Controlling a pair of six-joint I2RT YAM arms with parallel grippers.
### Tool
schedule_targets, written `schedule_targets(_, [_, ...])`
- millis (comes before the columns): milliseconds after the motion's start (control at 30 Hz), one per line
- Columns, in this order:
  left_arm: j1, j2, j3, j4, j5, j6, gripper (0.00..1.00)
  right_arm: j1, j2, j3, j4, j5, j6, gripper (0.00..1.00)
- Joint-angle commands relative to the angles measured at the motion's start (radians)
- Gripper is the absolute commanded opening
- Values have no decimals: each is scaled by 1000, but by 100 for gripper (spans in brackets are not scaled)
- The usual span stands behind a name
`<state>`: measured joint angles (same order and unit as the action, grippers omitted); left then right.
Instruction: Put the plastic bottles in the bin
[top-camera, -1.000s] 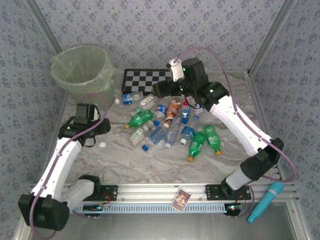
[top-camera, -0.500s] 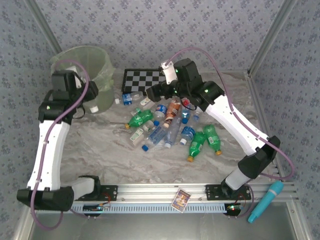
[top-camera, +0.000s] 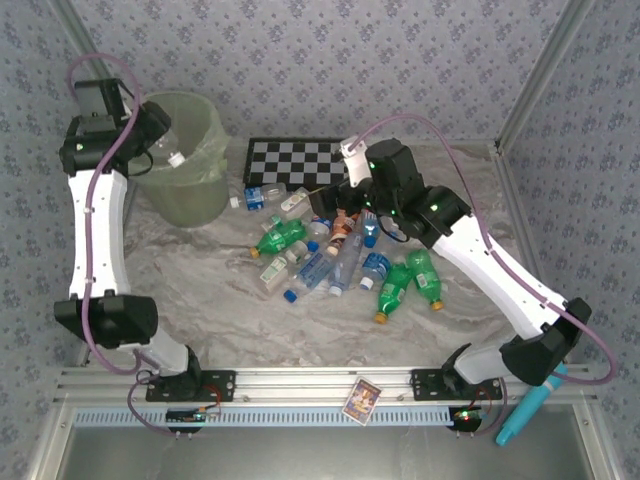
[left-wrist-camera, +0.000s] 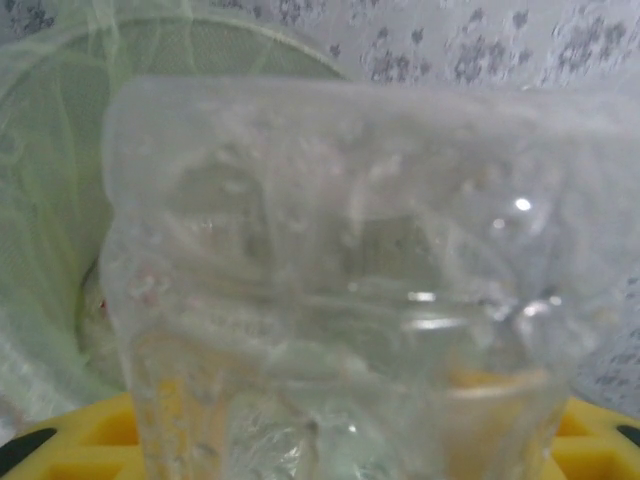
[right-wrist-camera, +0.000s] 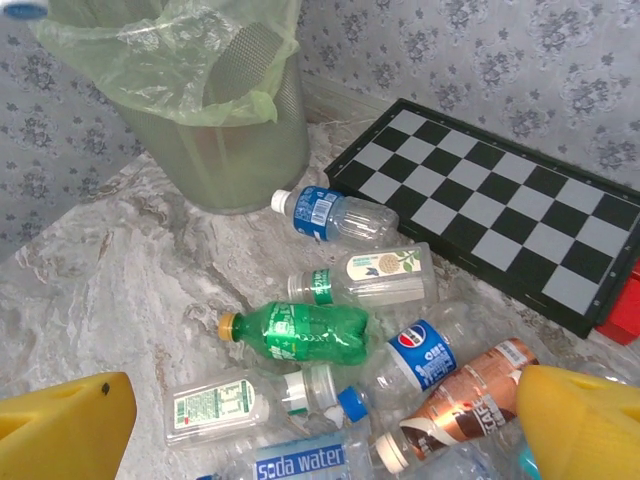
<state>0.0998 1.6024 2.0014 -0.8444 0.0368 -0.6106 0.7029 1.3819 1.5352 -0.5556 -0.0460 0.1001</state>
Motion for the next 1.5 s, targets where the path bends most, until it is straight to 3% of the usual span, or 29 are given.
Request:
schedule_targets(0, [23, 72, 118, -24, 23, -80, 53, 9, -52, -37, 16, 47, -25, 99])
schedule_targets(267, [41, 232, 252, -19, 21, -211, 53, 6, -70, -44, 20, 76, -46, 99])
schedule_targets(367, [42, 309, 338, -44, 50, -238, 57, 7, -77, -58, 21, 103, -45, 99])
schedule_targets(500, [41, 375, 431, -105, 71, -237, 60, 6, -87, -81, 15, 115, -43, 99])
schedule_targets(800, [44, 379, 424, -122, 34, -196, 62, -3, -85, -84, 37, 121, -33, 99])
schedule_targets(867, [47, 378, 424, -126, 29, -184, 70, -3, -83, -82, 34, 121, -31, 99])
schedule_targets(967, [50, 376, 423, -144, 20, -170, 91, -4, -82, -90, 39, 123, -31, 99])
schedule_targets(1067, [49, 366, 423, -160, 21, -146, 98, -12, -67, -86, 35, 97, -31, 99])
schedule_targets(1467, [20, 218, 273, -123, 25, -71, 100, -27, 21, -25, 69, 54, -13, 99])
